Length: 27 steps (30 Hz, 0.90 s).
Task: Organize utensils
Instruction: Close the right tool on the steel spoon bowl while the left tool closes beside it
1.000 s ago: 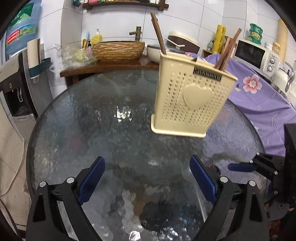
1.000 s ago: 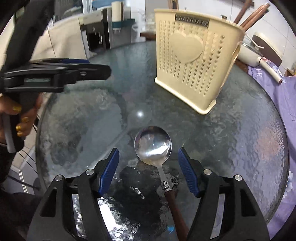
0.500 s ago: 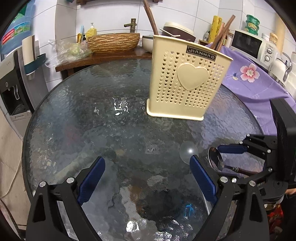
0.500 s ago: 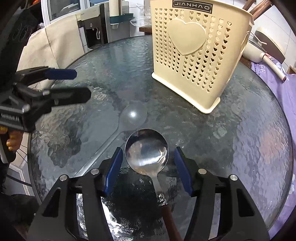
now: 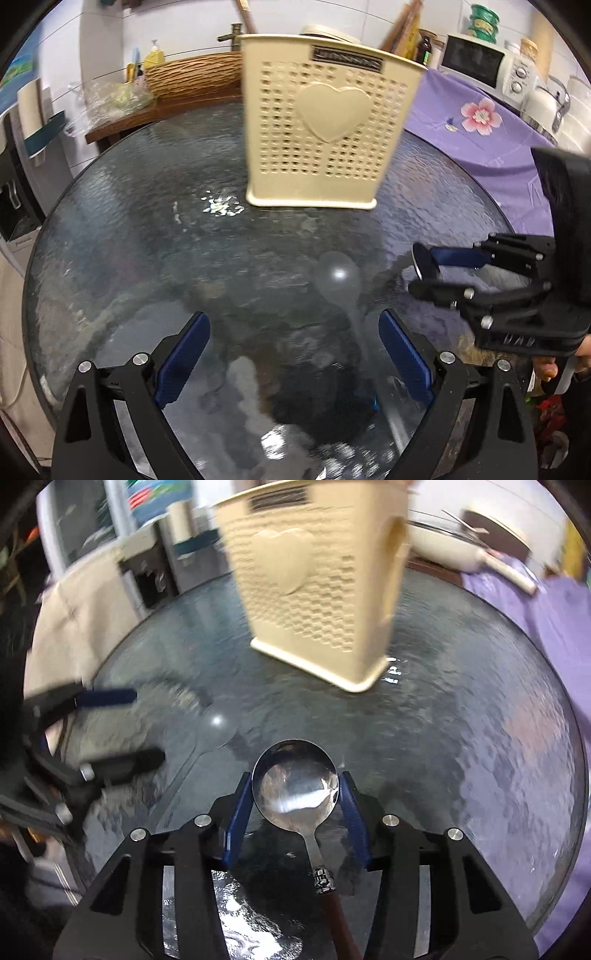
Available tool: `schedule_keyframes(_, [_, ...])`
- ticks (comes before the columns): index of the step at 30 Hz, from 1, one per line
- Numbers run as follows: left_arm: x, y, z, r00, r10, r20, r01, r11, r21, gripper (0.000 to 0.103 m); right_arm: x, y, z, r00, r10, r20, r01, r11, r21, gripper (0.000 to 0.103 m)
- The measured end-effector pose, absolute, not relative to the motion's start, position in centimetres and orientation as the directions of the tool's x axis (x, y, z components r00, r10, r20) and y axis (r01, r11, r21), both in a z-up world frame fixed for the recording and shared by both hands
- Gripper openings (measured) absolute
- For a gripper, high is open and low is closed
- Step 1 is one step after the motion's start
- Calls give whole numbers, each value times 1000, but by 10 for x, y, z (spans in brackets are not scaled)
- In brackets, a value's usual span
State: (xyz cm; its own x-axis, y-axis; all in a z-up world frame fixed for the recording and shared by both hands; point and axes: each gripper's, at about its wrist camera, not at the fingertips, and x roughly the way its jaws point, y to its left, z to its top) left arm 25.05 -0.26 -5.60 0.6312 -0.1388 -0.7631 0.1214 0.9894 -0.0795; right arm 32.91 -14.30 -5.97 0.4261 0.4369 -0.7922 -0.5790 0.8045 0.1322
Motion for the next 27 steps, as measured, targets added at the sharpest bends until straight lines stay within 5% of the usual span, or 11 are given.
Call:
schedule_keyframes(6, [264, -33, -64, 612, -114, -782, 163, 986, -16, 83, 332, -156, -51, 460, 423, -781, -517, 843, 152, 47])
schedule_keyframes(22, [289, -43, -69, 601, -73, -796, 125, 992, 4, 35, 329, -171, -47, 503, 401, -766, -462, 874, 154, 47])
schedule_keyframes(27, [292, -45, -68, 598, -89, -797, 127, 992, -16, 35, 329, -169, -46, 508, 400, -763, -463, 874, 149, 47])
